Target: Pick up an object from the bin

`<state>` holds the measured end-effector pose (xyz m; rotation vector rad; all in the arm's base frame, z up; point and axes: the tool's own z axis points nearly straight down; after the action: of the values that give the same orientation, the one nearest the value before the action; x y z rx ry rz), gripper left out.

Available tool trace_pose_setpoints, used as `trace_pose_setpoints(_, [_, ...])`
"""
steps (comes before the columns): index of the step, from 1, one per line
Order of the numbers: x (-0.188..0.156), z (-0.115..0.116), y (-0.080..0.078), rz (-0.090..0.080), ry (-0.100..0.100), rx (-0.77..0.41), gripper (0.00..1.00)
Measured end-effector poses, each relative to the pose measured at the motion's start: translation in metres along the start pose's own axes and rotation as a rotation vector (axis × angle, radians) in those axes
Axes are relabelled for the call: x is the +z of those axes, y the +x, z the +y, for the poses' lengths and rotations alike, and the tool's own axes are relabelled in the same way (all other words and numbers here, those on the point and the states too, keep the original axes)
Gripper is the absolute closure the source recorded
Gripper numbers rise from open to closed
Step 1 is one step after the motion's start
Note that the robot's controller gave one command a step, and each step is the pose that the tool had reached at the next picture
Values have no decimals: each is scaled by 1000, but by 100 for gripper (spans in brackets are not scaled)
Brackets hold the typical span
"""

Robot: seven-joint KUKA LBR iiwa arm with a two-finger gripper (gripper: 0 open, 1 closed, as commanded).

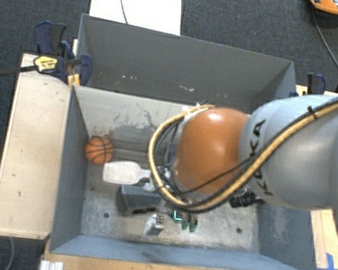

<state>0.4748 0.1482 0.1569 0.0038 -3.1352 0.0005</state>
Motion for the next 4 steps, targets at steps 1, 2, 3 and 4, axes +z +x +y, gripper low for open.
trace_pose_setpoints(1, [-4, -1, -2, -8, -2, 5, 0])
trace_pose_setpoints(2, [77, -35, -52, 0, -7, 144, 100])
trace_pose_setpoints(3, [77, -35, -52, 0, -7, 144, 100])
trace_pose_setpoints(4, [48, -31, -49, 3, 2, 156, 100])
